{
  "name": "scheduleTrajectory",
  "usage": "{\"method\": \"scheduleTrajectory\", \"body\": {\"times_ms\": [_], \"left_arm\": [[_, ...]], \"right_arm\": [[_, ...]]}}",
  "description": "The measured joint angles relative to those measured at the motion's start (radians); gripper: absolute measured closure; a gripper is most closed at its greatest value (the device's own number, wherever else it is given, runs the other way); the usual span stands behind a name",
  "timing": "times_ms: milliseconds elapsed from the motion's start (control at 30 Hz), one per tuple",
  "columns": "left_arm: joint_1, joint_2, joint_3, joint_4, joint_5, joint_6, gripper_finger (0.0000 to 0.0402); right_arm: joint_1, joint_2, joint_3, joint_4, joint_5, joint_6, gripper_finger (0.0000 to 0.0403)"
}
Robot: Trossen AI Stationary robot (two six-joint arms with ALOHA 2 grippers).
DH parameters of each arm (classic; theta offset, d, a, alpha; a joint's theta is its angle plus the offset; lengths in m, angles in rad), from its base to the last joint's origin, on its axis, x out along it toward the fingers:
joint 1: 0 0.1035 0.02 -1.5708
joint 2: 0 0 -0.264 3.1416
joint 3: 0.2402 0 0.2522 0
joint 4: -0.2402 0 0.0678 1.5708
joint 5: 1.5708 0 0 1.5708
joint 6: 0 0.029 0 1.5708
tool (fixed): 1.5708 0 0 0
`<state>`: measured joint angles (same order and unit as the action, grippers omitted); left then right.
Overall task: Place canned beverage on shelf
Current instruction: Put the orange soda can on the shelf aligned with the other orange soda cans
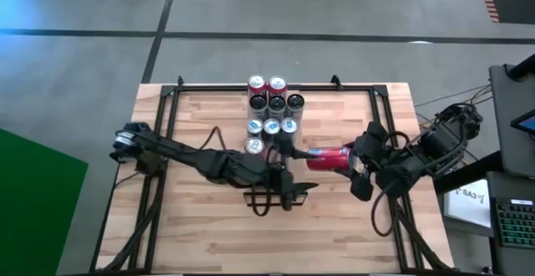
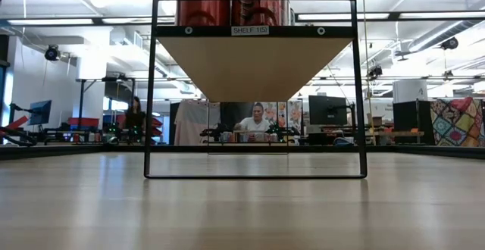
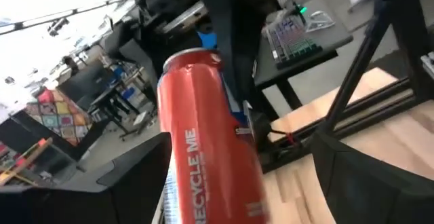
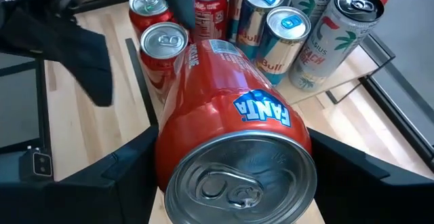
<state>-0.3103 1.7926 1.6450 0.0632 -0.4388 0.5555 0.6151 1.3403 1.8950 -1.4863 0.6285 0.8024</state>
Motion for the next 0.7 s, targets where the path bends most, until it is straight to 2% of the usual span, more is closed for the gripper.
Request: {"method": "scheduleTrajectory", "body": {"times_ms": [200, 433, 700], "left_arm": [[0.003, 0.033, 0.056, -0.014, -0.098, -0.002, 0.0079], [0.003, 0.049, 0.062, -0.029, -0.099, 0.008, 0.0076], [0.006, 0.046, 0.062, -0.032, -0.100, 0.027, 0.0013]], "right_arm": [[0.000, 0.000, 0.000, 0.000, -0.008, -0.009, 0.0113], [0.000, 0.000, 0.000, 0.001, -0.009, -0.001, 0.0113], [0.000, 0.001, 0.000, 0.001, -0.009, 0.006, 0.0113]]}}
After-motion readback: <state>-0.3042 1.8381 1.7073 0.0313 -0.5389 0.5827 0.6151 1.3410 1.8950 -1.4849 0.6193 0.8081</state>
